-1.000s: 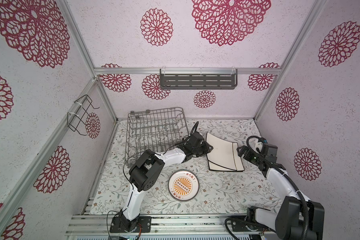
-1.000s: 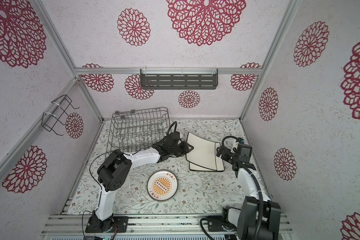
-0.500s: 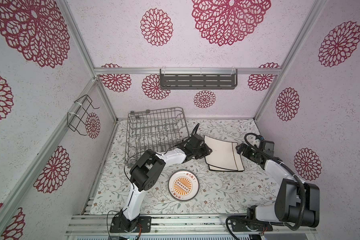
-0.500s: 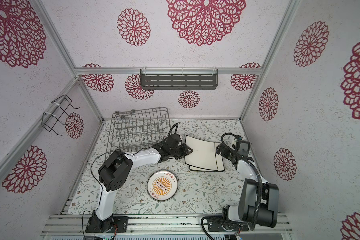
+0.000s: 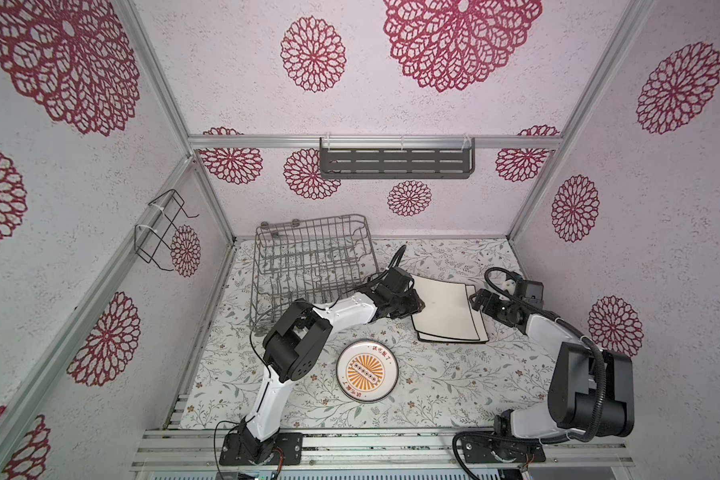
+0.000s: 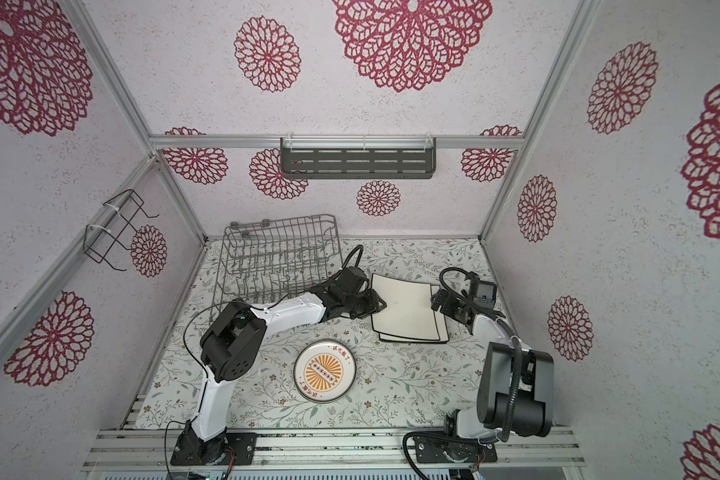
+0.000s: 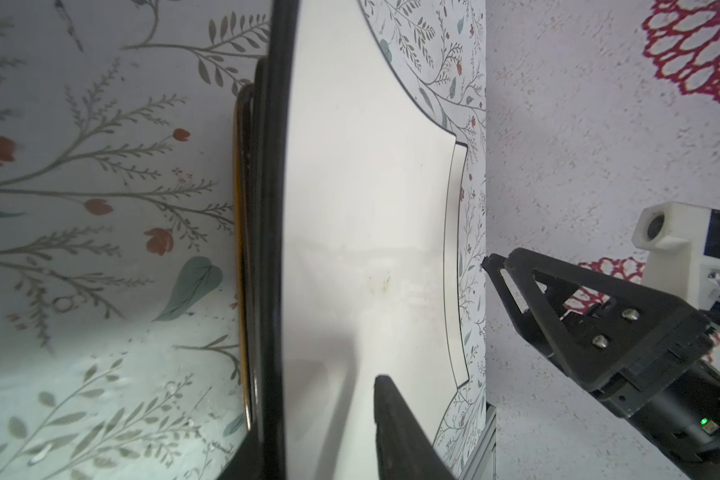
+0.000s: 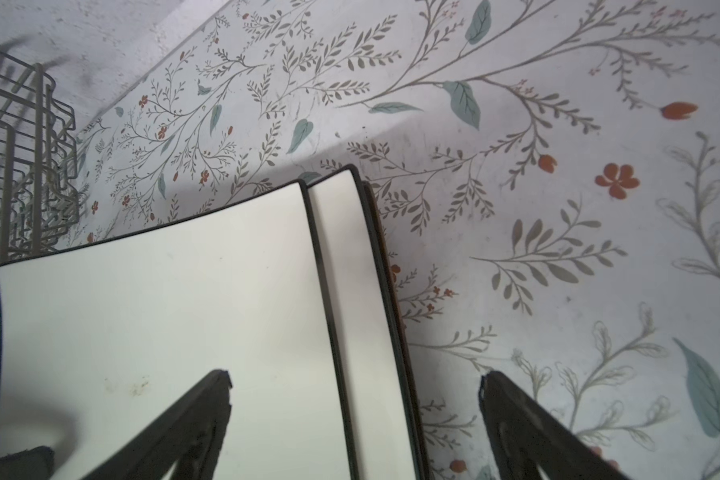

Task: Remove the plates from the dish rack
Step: 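Press the cream plate flat onto the stack with both grippers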

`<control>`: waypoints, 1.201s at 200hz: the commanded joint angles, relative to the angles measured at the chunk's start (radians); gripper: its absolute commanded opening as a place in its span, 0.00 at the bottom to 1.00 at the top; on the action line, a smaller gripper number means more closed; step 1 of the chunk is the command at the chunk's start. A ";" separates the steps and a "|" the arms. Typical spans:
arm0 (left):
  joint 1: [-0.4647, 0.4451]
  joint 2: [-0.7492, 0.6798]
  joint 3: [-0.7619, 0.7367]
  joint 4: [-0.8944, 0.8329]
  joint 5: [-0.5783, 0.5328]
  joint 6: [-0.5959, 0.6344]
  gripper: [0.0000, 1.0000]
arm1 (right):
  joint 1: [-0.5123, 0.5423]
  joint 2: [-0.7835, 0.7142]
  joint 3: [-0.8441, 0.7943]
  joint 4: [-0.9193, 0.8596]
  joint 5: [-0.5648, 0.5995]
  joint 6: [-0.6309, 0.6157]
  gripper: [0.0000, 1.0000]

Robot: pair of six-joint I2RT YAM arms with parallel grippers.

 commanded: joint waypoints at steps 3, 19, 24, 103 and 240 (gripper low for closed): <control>-0.015 0.009 0.030 -0.009 -0.010 0.034 0.36 | -0.009 0.013 0.041 0.003 -0.010 -0.031 0.96; -0.015 0.014 0.035 -0.023 -0.013 0.041 0.35 | -0.009 0.022 0.043 0.004 -0.012 -0.031 0.96; -0.014 0.014 0.036 -0.026 -0.014 0.043 0.35 | -0.009 0.024 0.043 0.005 -0.013 -0.031 0.95; -0.019 0.034 0.067 -0.074 -0.019 0.075 0.35 | -0.009 0.042 0.052 0.006 -0.020 -0.032 0.95; -0.034 0.038 0.138 -0.178 -0.057 0.160 0.31 | -0.006 0.053 0.051 0.010 -0.024 -0.037 0.88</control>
